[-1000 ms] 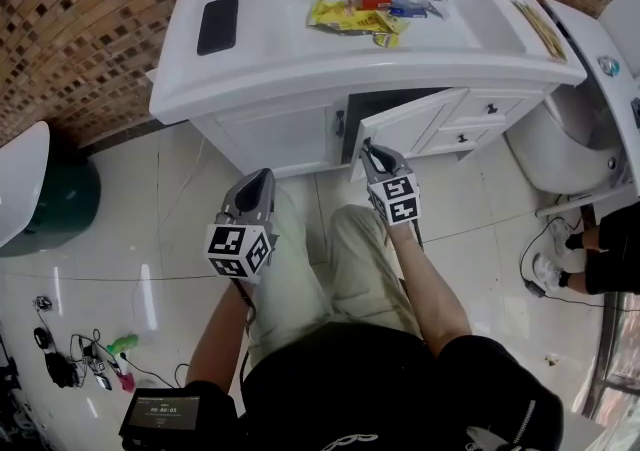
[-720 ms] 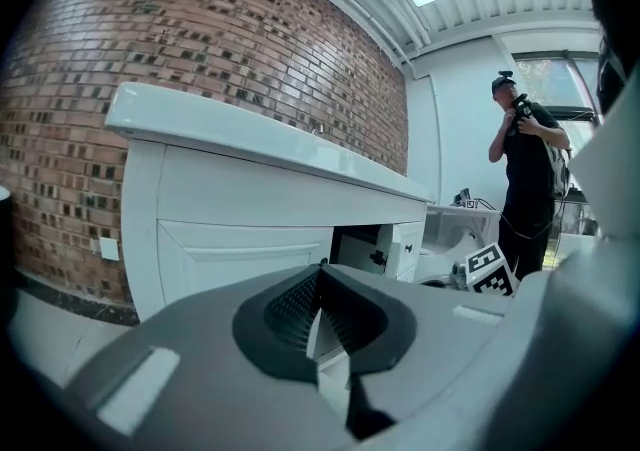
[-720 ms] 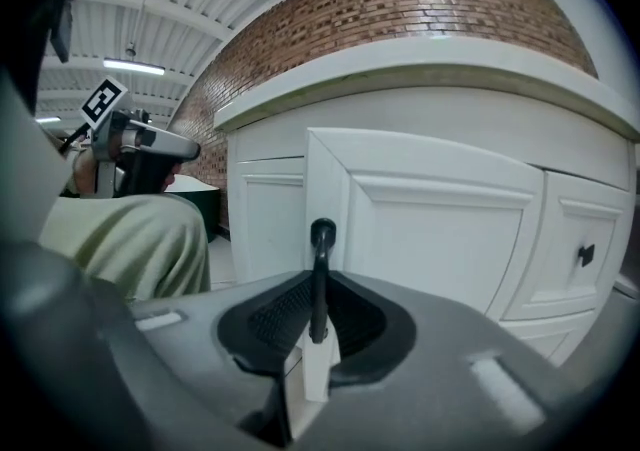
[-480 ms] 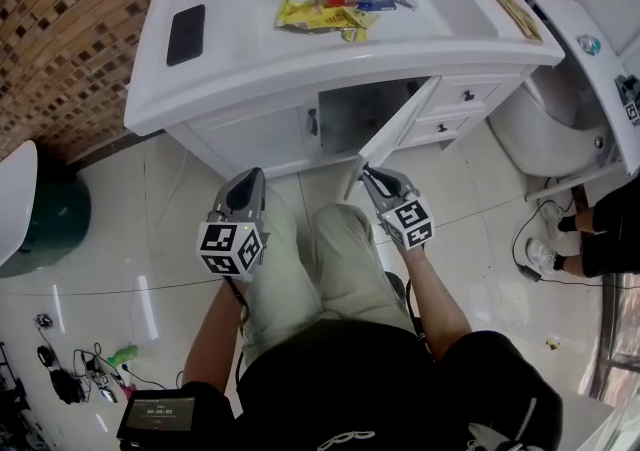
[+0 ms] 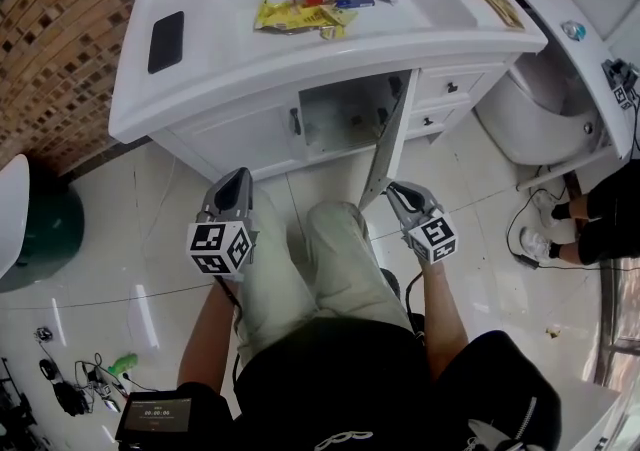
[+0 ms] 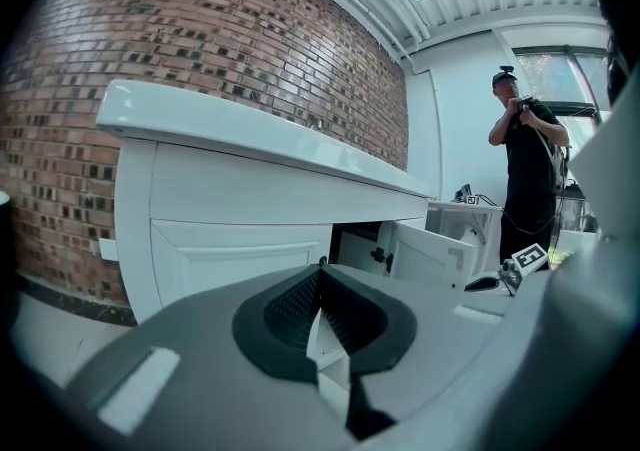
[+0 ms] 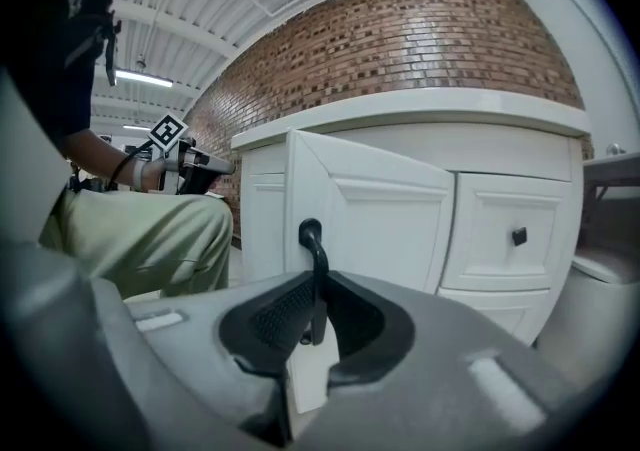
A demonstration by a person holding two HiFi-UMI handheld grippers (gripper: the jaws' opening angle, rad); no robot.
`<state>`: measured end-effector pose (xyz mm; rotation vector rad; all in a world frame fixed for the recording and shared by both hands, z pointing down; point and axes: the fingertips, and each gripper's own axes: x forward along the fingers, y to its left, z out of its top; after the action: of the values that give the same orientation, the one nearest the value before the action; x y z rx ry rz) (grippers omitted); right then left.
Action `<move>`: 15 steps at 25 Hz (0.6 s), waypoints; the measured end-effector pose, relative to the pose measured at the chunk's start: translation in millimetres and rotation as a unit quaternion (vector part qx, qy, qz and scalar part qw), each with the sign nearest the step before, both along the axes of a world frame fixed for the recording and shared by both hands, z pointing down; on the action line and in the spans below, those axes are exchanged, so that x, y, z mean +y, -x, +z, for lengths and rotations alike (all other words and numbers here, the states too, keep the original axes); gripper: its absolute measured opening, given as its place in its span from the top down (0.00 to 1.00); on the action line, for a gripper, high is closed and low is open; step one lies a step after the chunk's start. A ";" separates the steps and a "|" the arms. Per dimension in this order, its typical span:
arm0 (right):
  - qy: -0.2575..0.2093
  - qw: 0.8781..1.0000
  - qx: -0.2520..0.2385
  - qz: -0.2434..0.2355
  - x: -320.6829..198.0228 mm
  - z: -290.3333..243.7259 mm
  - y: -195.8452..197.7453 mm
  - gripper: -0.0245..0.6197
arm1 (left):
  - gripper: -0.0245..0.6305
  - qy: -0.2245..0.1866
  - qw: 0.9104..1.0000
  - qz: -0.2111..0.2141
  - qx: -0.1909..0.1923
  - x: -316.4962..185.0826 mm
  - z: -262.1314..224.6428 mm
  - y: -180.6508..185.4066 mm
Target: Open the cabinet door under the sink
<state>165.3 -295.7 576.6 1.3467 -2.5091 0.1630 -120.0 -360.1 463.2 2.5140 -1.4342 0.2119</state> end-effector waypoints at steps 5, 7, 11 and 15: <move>-0.011 0.997 -0.017 0.076 14.9 1.0 -50.3 0.93 | 0.94 0.003 1.000 0.004 0.001 -1.2 0.7 -7.1; -0.016 0.994 -0.024 0.110 17.1 1.8 -75.8 0.94 | 0.94 0.004 1.000 0.006 0.002 -1.6 0.8 -11.3; -0.015 0.981 -0.056 0.183 16.1 2.2 -129.4 0.95 | 0.94 0.011 1.000 0.006 -0.003 -2.2 3.9 -16.9; -0.011 0.979 -0.073 0.190 15.1 3.6 -163.2 0.95 | 0.94 0.022 1.000 0.012 0.000 3.9 6.0 -24.4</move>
<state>328.5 -280.6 580.3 1.8767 -2.3423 0.3248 -95.5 -356.2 469.2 2.4981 -1.3839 0.2462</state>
